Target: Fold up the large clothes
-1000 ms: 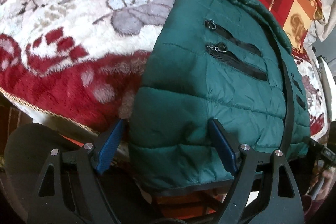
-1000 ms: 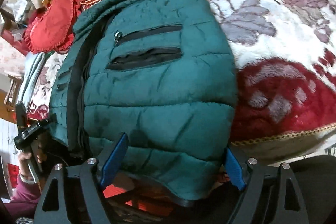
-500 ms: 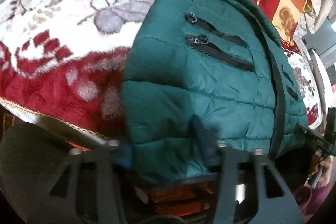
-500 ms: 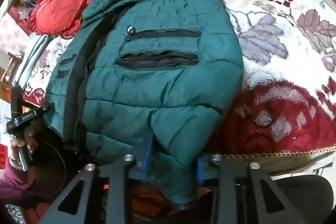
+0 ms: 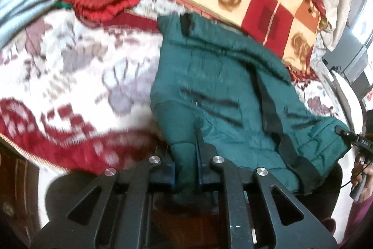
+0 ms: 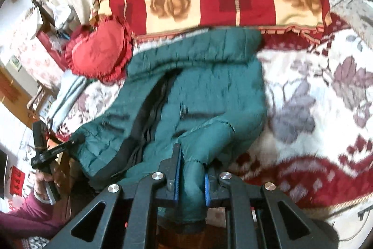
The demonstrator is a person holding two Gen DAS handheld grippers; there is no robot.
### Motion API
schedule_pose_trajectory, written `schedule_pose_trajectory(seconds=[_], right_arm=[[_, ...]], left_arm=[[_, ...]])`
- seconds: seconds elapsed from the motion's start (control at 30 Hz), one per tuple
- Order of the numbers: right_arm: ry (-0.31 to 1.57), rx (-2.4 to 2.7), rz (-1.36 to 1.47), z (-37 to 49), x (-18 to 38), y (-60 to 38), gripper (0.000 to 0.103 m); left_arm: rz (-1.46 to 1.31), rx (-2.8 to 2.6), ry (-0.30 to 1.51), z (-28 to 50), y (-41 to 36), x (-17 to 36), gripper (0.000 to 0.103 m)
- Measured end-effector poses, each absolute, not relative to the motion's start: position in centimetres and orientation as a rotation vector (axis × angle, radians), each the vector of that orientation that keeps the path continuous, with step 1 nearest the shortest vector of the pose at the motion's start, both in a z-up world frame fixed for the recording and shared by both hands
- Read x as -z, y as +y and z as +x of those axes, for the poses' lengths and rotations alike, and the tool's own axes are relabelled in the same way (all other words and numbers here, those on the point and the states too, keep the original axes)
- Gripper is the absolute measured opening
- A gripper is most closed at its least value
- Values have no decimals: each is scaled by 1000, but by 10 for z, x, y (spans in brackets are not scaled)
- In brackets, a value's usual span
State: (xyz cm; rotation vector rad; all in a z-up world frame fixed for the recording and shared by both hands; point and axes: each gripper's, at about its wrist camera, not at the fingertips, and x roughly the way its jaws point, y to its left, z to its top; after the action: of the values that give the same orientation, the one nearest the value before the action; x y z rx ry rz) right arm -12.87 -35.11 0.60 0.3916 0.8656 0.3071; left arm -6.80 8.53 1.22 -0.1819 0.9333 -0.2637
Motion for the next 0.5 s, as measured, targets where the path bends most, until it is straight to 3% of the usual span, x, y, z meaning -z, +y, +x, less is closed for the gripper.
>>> schedule_pose_trajectory(seconds=[0.5], right_arm=[[757, -197, 414, -54, -38, -378, 14]], left_arm=[[-249, 234, 797, 1, 77, -65, 12]])
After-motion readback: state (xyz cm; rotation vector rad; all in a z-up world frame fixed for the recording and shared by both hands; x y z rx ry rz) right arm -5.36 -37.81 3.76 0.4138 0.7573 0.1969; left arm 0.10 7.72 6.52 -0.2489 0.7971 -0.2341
